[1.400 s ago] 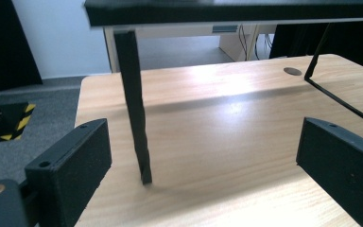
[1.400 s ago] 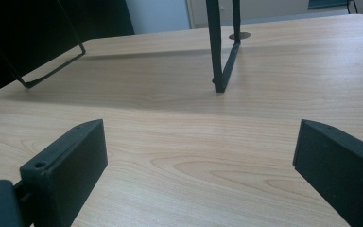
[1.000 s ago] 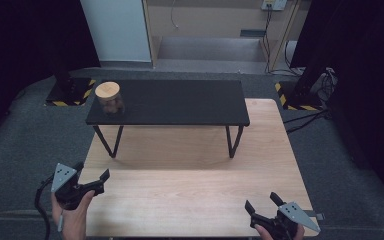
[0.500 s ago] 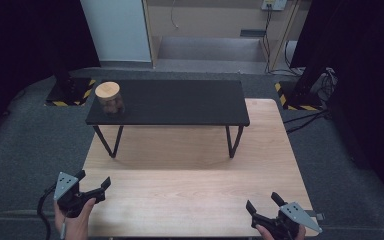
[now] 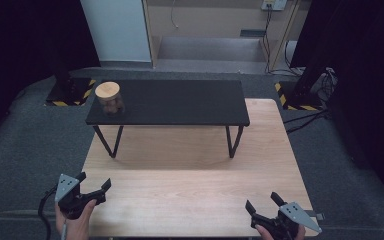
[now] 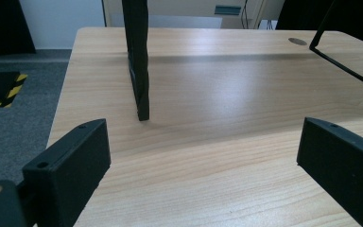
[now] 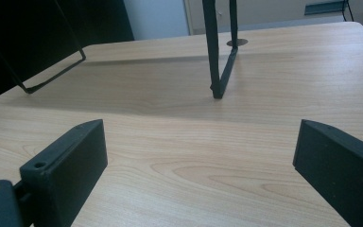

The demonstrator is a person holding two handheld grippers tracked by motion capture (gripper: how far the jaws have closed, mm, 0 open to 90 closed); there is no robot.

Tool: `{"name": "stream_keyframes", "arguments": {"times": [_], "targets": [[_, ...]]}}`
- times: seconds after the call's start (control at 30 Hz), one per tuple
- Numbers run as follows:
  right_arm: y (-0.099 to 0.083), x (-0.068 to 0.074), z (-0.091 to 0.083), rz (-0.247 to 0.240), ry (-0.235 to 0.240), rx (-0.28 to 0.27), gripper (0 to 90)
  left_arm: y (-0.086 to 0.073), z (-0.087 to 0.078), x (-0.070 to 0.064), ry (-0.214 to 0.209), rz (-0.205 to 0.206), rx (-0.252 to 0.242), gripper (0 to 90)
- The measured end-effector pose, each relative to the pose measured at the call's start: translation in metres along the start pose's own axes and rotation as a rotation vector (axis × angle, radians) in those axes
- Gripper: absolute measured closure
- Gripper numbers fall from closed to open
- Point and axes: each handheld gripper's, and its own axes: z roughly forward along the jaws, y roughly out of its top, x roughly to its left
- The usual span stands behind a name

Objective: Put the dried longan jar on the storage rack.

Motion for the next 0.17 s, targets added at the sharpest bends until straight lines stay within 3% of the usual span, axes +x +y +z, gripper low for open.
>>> {"name": "stream_keyframes", "arguments": {"times": [0.17], "targets": [[0.0007, 0.0028, -0.0029, -0.006, 0.002, -0.003, 3.8, -0.0018, -0.0037, -0.0024, -0.013, 0.002, 0.000, 2.0]]}}
